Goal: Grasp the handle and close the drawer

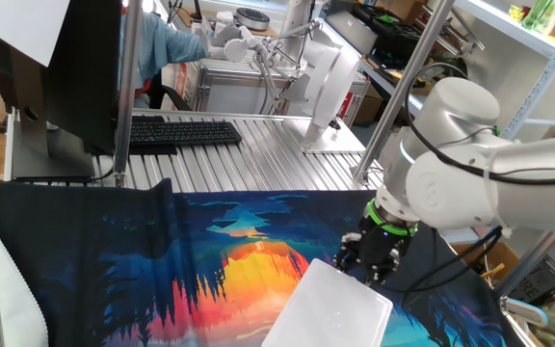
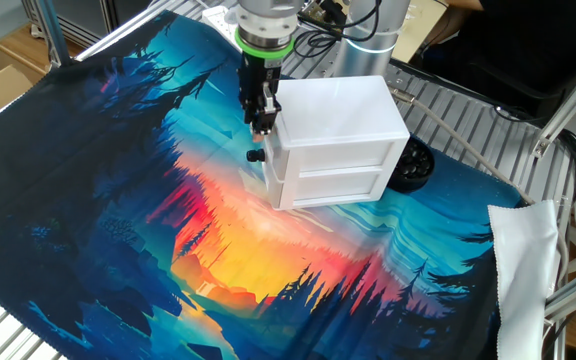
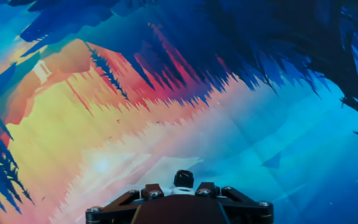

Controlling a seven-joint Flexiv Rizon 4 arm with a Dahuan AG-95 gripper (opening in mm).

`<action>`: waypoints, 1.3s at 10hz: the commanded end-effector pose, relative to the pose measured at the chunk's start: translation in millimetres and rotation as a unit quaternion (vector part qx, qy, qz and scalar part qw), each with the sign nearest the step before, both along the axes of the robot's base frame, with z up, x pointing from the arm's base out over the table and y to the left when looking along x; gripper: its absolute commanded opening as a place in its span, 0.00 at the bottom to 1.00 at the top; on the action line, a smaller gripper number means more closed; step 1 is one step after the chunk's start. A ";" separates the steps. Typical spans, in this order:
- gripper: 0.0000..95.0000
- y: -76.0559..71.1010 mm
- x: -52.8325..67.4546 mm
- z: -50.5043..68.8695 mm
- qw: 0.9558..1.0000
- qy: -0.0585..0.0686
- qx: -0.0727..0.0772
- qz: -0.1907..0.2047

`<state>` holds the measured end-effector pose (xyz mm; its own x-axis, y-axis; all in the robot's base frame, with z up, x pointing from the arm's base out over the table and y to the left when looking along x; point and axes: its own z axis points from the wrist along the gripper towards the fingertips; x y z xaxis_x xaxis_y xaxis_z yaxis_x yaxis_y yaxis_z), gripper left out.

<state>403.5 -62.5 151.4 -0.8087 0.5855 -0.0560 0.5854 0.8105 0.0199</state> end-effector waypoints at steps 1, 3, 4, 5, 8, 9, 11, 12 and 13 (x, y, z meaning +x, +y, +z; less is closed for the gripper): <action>0.40 -0.7 4.8 0.7 1.000 0.000 -0.002 0.009; 0.40 -2.1 11.6 4.3 0.999 0.000 -0.007 0.037; 0.40 -2.6 13.6 5.3 0.999 0.001 -0.008 0.044; 0.40 -4.2 19.6 8.6 0.998 0.001 -0.008 0.056; 0.40 -7.1 29.3 13.7 0.992 0.003 -0.012 0.126; 0.40 -7.6 30.8 14.5 0.991 0.003 -0.013 0.135; 0.40 -10.4 40.0 18.5 0.986 0.004 -0.014 0.164; 0.40 -11.2 42.9 19.5 0.985 0.004 -0.014 0.171; 0.40 -11.7 45.1 20.0 0.985 0.004 -0.014 0.174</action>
<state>448.5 -73.7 171.1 -0.9603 0.2725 -0.0606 0.2735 0.9618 -0.0089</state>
